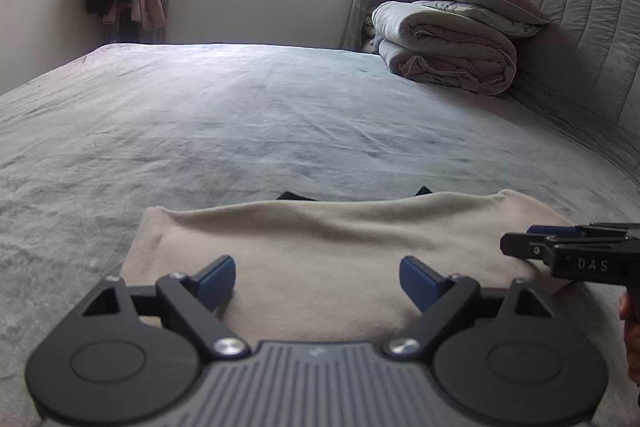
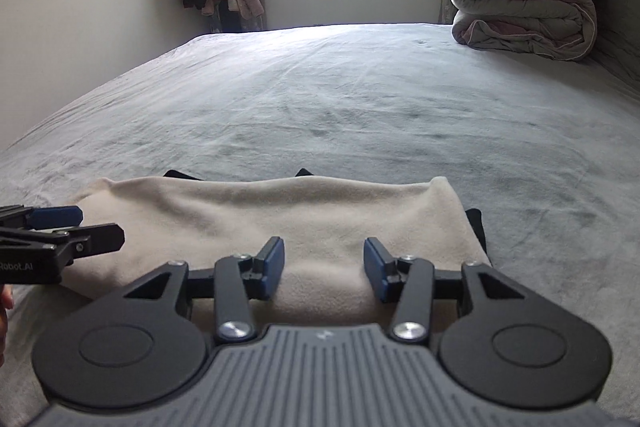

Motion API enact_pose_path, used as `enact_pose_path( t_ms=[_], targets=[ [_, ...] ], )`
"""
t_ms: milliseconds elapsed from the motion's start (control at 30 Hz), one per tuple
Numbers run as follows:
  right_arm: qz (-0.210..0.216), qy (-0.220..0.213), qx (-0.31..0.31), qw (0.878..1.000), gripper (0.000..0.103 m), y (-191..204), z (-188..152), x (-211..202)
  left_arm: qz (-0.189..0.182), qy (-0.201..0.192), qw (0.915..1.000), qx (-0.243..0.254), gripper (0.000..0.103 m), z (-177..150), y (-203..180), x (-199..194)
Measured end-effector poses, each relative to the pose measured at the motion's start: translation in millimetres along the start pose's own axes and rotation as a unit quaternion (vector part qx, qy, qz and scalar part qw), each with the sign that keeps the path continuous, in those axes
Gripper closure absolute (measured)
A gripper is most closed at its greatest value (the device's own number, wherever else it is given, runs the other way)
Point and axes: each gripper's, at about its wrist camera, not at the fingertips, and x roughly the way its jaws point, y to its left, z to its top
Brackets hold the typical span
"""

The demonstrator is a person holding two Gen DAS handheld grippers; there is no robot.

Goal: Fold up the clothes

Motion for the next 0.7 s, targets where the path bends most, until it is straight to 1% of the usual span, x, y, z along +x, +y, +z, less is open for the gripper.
enact_pose_path(
  t_ms=[33, 100, 267, 467, 567, 700],
  targets=[
    [0.000, 0.001, -0.008, 1.000, 0.051, 0, -4, 3, -0.001, 0.002, 1.0000, 0.007, 0.013, -4, -1, 3],
    [0.000, 0.000, -0.019, 1.000, 0.050, -3, -10, 7, -0.001, 0.006, 0.9998, 0.021, 0.012, -11, -3, 8],
    [0.004, 0.001, 0.002, 1.000, 0.052, -16, -6, 5, -0.008, -0.002, 0.9995, 0.030, 0.012, -15, 10, 8],
    [-0.002, 0.005, 0.035, 0.999, 0.054, -35, -1, 1, 0.016, -0.006, 0.9993, 0.032, 0.012, -16, 23, -1],
    [-0.007, 0.012, 0.052, 0.999, 0.053, -34, 5, -1, 0.024, -0.002, 0.9995, 0.023, 0.012, -14, 30, -6],
    [-0.017, 0.020, 0.090, 0.996, 0.048, -30, 8, -10, 0.031, 0.007, 0.9995, 0.002, 0.013, -9, 38, -13]
  ],
)
